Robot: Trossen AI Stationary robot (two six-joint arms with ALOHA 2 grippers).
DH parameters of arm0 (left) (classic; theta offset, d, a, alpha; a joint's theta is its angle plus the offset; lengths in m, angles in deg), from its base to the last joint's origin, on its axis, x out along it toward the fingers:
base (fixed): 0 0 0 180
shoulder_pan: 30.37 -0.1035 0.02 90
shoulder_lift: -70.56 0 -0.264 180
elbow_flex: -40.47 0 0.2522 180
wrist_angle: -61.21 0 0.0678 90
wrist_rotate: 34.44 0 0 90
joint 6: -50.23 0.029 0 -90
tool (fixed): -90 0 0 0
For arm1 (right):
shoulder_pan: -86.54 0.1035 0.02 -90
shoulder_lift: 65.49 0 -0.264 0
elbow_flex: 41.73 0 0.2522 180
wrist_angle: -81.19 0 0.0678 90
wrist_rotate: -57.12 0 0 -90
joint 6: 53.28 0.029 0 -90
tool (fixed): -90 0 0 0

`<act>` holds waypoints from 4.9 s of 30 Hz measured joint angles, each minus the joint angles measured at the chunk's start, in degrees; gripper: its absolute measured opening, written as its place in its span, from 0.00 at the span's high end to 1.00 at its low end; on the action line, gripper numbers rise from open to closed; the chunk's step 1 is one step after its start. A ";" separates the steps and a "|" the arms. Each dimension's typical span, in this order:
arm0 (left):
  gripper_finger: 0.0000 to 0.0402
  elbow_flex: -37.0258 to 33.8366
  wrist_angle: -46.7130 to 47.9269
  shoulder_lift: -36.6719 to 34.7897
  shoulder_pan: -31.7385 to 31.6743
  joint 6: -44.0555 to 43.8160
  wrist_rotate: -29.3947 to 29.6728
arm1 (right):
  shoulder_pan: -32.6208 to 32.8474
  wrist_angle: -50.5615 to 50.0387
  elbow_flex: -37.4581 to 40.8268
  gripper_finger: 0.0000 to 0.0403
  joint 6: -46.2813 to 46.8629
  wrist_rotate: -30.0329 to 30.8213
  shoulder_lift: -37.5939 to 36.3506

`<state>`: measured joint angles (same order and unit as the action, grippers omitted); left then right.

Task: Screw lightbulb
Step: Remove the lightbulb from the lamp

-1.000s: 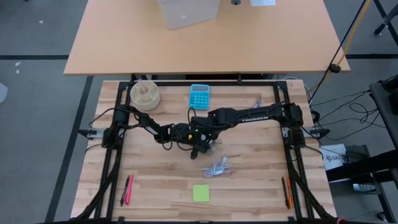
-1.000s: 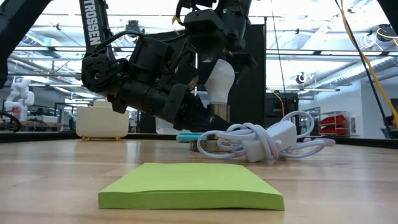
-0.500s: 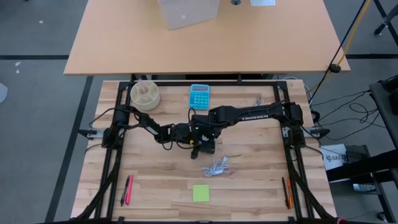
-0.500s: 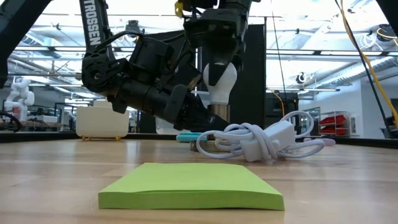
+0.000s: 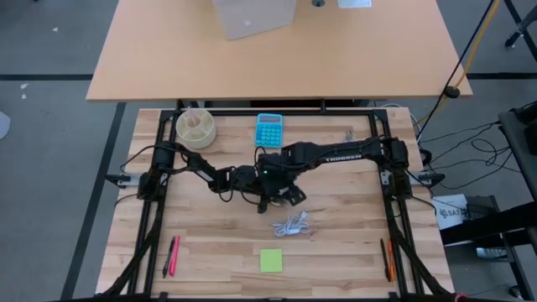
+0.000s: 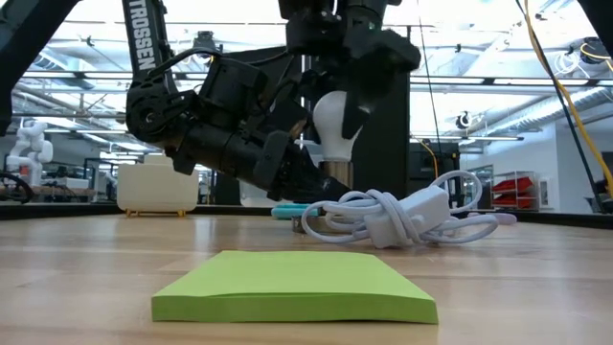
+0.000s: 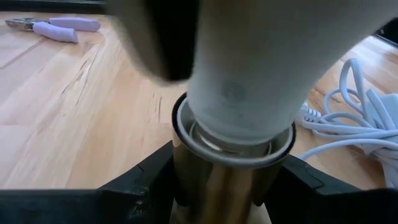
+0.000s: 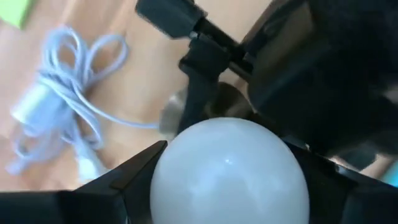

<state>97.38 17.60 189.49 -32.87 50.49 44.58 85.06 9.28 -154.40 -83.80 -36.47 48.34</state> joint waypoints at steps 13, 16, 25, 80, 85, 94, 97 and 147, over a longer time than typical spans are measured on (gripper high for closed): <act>0.51 -0.05 -0.13 0.00 -0.04 -0.38 -0.39 | 0.90 1.80 0.07 0.25 2.80 7.87 0.08; 0.51 0.03 -0.05 0.00 -0.03 -0.07 -0.74 | 1.37 1.41 -0.01 0.20 10.34 7.04 0.08; 0.51 0.06 0.01 0.00 0.09 0.12 -1.03 | 1.62 1.56 -0.15 0.12 30.55 3.89 0.06; 0.51 0.03 -0.10 0.00 0.00 0.23 0.04 | 0.67 0.71 -0.11 0.36 30.77 0.59 -2.17; 0.51 0.01 -0.08 0.00 0.00 0.25 0.02 | 0.66 0.67 -0.11 0.35 18.43 0.23 -2.18; 0.51 -0.05 -0.11 0.00 -0.07 -0.17 0.01 | 0.59 0.40 -0.02 0.32 -8.27 1.22 -2.17; 0.51 -0.09 -0.12 0.00 -0.16 -0.88 0.04 | 0.52 0.90 0.02 0.29 -11.73 2.97 -2.12; 0.51 0.06 -0.13 0.02 0.11 -0.76 -0.33 | 1.52 -0.37 -0.17 0.21 60.04 6.10 -1.99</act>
<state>97.43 17.48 189.51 -32.77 49.73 44.25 86.58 8.91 -154.58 -23.76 -30.38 46.34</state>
